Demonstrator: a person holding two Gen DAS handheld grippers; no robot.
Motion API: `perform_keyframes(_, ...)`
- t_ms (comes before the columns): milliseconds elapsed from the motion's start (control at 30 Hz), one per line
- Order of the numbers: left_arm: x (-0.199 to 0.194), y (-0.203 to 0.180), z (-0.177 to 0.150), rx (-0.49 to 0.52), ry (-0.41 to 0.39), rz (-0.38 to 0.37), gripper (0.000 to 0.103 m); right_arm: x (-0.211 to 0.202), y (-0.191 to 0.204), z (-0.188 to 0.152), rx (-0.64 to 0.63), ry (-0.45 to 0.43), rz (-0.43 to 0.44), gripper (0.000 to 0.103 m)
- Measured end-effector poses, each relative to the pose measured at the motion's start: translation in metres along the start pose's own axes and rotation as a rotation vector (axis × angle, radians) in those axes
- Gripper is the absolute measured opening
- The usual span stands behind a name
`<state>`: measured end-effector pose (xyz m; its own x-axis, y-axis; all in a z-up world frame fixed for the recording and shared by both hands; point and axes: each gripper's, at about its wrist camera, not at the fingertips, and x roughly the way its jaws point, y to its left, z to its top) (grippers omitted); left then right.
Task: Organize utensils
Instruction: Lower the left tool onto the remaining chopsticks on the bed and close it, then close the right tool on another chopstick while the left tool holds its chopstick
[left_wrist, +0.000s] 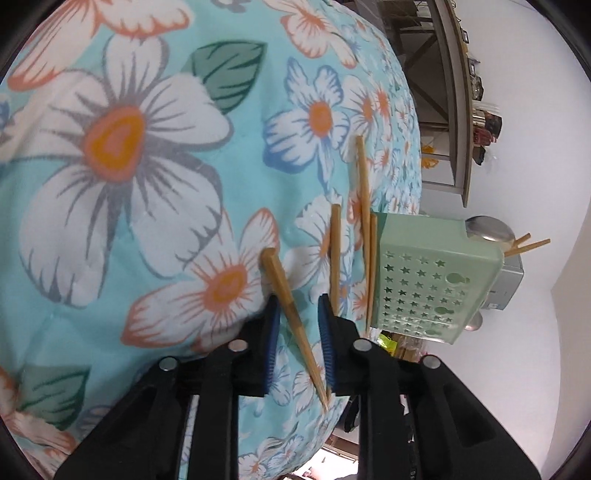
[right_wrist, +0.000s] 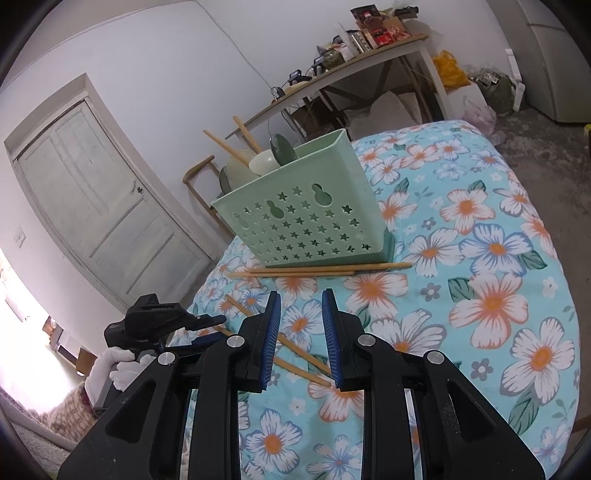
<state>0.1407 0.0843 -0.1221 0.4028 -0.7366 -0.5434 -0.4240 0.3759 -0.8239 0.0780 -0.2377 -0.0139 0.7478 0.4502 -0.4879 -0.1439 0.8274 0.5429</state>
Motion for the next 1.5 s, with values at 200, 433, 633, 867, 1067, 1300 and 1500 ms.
perform_keyframes(200,-0.003,0.004,-0.003,0.013,-0.024,-0.003,0.009,0.002,0.004,-0.001,-0.008,0.007,0.003,0.024)
perform_keyframes(433,-0.014,-0.012,-0.008,0.142,-0.071,0.051,0.009,0.005,0.011,0.002,-0.026,0.014,0.008,0.024)
perform_keyframes(633,-0.037,-0.032,-0.007,0.305,-0.157,0.086,0.009,0.017,0.019,0.007,-0.053,0.035,0.017,0.024)
perform_keyframes(867,-0.064,-0.056,-0.007,0.499,-0.279,0.145,0.009,0.041,0.041,0.011,-0.12,0.086,0.04,0.024)
perform_keyframes(1067,-0.076,-0.07,-0.009,0.61,-0.34,0.17,0.009,0.08,0.07,0.017,-0.249,0.164,0.076,0.024)
perform_keyframes(1300,-0.086,-0.071,-0.007,0.635,-0.372,0.169,0.009,0.149,0.109,0.019,-0.437,0.317,0.121,0.024)
perform_keyframes(1500,-0.094,-0.069,-0.003,0.637,-0.38,0.16,0.009,0.205,0.142,0.007,-0.594,0.43,0.081,0.02)
